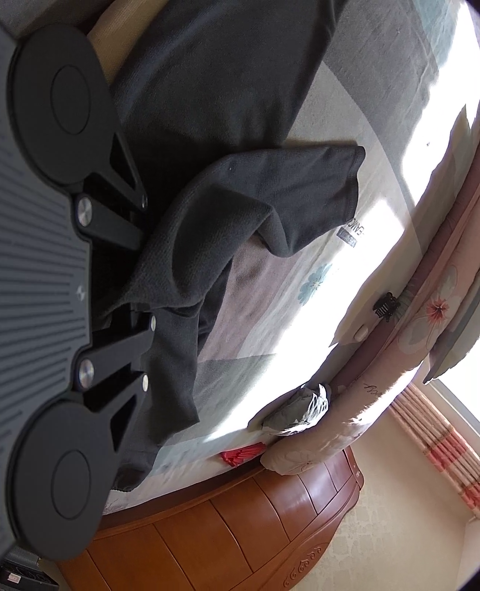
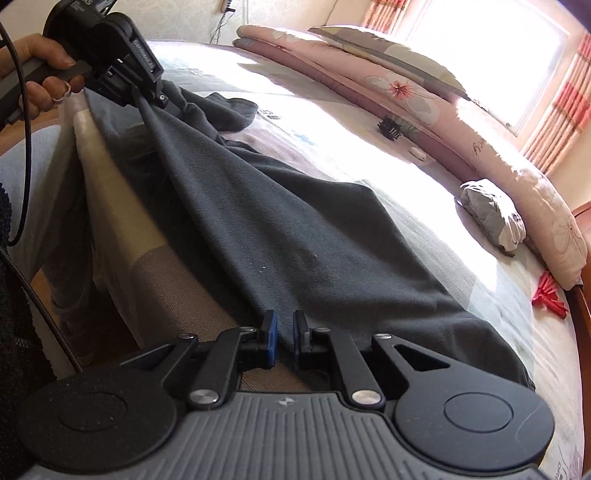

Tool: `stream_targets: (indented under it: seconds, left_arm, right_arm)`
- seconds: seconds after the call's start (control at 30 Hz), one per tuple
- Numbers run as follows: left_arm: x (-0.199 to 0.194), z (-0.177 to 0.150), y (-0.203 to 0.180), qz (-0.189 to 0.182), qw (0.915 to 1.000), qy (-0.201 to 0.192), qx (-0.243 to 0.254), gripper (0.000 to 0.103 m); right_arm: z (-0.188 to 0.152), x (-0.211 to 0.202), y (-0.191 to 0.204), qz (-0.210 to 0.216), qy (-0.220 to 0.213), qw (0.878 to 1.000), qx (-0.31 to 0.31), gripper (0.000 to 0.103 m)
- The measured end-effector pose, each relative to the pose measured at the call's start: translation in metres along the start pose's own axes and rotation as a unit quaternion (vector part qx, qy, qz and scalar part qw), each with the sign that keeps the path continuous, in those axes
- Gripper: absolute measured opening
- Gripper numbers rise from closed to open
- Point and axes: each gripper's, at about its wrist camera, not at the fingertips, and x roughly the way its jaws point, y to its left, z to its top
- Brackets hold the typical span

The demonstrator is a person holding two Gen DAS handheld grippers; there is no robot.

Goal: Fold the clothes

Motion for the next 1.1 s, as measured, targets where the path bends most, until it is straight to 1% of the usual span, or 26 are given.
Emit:
stream_targets:
  seconds: [0.07,0.1,0.2,0.3,0.37,0.43,0.47,0.5,0.57,0.63,0.7,0.73,0.83,0.87,0.93,0.97,1.03,1.07,1.1]
  left_arm:
    - [0.001,0.0,0.0,0.0,1.0,0.001,0.002,0.001]
    - [0.002,0.0,0.0,0.0,1.0,0.002,0.001,0.001]
    - [0.004,-0.001,0.003,0.002,1.0,0.005,-0.004,0.001]
    - [0.003,-0.001,0.003,0.001,1.0,0.003,-0.005,0.001]
    - [0.004,-0.001,0.004,0.002,1.0,0.002,-0.005,0.001]
    - [0.006,-0.001,0.004,0.005,1.0,0.004,-0.001,0.001]
    - [0.008,-0.002,0.004,0.006,1.0,0.006,0.0,0.001]
    - [0.009,-0.002,0.004,0.007,0.9999,0.009,0.0,0.001]
    - [0.011,-0.002,0.004,0.007,0.9999,0.012,0.0,0.001]
    - [0.011,-0.002,0.004,0.006,0.9999,0.013,0.001,0.001]
    - [0.011,-0.002,0.005,0.006,0.9999,0.014,-0.001,0.001]
    - [0.011,-0.002,0.006,0.006,0.9999,0.015,-0.002,0.001]
    - [0.012,-0.002,0.007,0.006,0.9998,0.018,-0.003,0.001]
    - [0.013,-0.002,0.007,0.006,0.9998,0.019,-0.002,0.001]
    - [0.014,-0.002,0.006,0.007,0.9998,0.021,-0.001,0.001]
    - [0.014,-0.002,0.006,0.007,0.9997,0.022,0.0,0.001]
    - [0.014,-0.002,0.006,0.007,0.9997,0.023,0.002,0.001]
    - [0.014,-0.002,0.005,0.007,0.9997,0.024,0.004,0.001]
    - [0.013,-0.002,0.004,0.006,0.9996,0.027,0.006,0.001]
  right_arm:
    - [-0.011,-0.002,-0.014,-0.024,0.014,0.999,0.023,0.009]
    - [-0.016,-0.001,-0.018,-0.033,0.022,0.999,0.025,0.009]
    - [-0.026,0.001,-0.026,-0.059,0.044,0.997,0.014,0.01]
    - [-0.031,0.002,-0.035,-0.081,0.065,0.994,0.018,0.01]
    - [-0.036,-0.002,-0.048,-0.091,0.071,0.992,0.055,0.01]
    - [-0.047,-0.009,-0.067,-0.094,0.066,0.985,0.132,0.013]
    - [-0.055,-0.012,-0.077,-0.093,0.061,0.978,0.179,0.016]
    - [-0.063,-0.015,-0.087,-0.092,0.055,0.968,0.227,0.017]
    - [-0.08,-0.019,-0.105,-0.084,0.041,0.943,0.319,0.017]
    - [-0.097,-0.019,-0.119,-0.073,0.025,0.914,0.398,0.018]
    - [-0.11,-0.019,-0.13,-0.067,0.008,0.884,0.462,0.032]
    - [-0.115,-0.019,-0.134,-0.061,-0.004,0.873,0.485,0.034]
    - [-0.13,-0.019,-0.147,-0.032,-0.04,0.829,0.556,0.034]
    - [-0.132,-0.019,-0.149,-0.029,-0.046,0.822,0.567,0.034]
    - [-0.135,-0.016,-0.153,-0.035,-0.042,0.814,0.579,0.034]
    - [-0.136,-0.014,-0.153,-0.039,-0.038,0.812,0.581,0.034]
    - [-0.137,-0.012,-0.154,-0.049,-0.033,0.811,0.582,0.029]
    - [-0.137,-0.012,-0.155,-0.054,-0.035,0.811,0.581,0.023]
    - [-0.137,-0.013,-0.155,-0.059,-0.037,0.812,0.58,0.006]
